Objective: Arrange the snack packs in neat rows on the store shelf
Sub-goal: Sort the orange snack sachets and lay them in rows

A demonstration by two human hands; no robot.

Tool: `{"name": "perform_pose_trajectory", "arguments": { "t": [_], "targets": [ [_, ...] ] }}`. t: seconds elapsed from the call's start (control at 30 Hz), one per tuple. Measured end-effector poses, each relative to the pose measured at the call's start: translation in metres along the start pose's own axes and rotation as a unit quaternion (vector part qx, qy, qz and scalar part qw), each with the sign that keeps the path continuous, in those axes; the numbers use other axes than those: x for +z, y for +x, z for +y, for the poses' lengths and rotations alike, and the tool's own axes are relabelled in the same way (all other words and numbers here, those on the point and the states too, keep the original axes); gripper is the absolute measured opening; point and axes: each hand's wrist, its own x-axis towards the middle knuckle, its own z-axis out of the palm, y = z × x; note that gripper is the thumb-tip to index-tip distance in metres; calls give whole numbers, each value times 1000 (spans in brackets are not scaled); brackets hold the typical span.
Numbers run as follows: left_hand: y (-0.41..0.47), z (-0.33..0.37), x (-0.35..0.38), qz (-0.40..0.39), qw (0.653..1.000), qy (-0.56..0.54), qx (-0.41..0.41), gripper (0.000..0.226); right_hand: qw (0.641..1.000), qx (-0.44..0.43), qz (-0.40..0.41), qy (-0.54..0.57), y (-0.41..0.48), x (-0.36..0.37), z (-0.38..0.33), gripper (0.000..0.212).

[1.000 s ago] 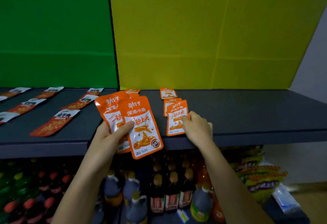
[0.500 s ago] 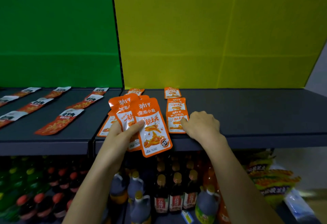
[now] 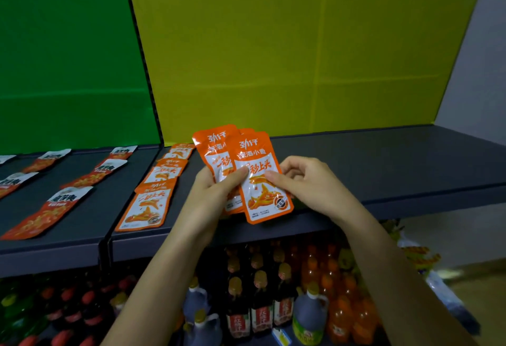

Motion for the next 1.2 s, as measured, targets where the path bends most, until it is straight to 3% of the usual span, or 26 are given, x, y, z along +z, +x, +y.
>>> {"name": "perform_pose_trajectory", "arguments": {
  "t": [0.17, 0.43, 0.53, 0.63, 0.87, 1.0, 1.2],
  "targets": [
    [29, -4, 45, -7, 1000, -19, -7, 12, 994, 10, -16, 108, 19, -39, 27, 20],
    [66, -15, 104, -1, 999, -43, -21, 17, 988, 17, -9, 152, 73, -110, 65, 13],
    [84, -5, 100, 49, 998, -29, -1, 18, 989, 36, 9, 143, 103, -124, 80, 14],
    [99, 9, 83, 94, 996, -8, 2, 19, 992, 75, 3, 99, 136, -120, 100, 18],
    [115, 17, 63, 90, 993, 53, -63, 14, 985, 146, 45, -79, 186, -94, 146, 41],
    [120, 13, 64, 81, 992, 63, -76, 13, 963, 156, 27, -219, 196, -84, 147, 39],
    [121, 5, 70, 58, 992, 67, -90, 14, 916, 137, 72, -371, 202, -77, 152, 49]
  ]
}}
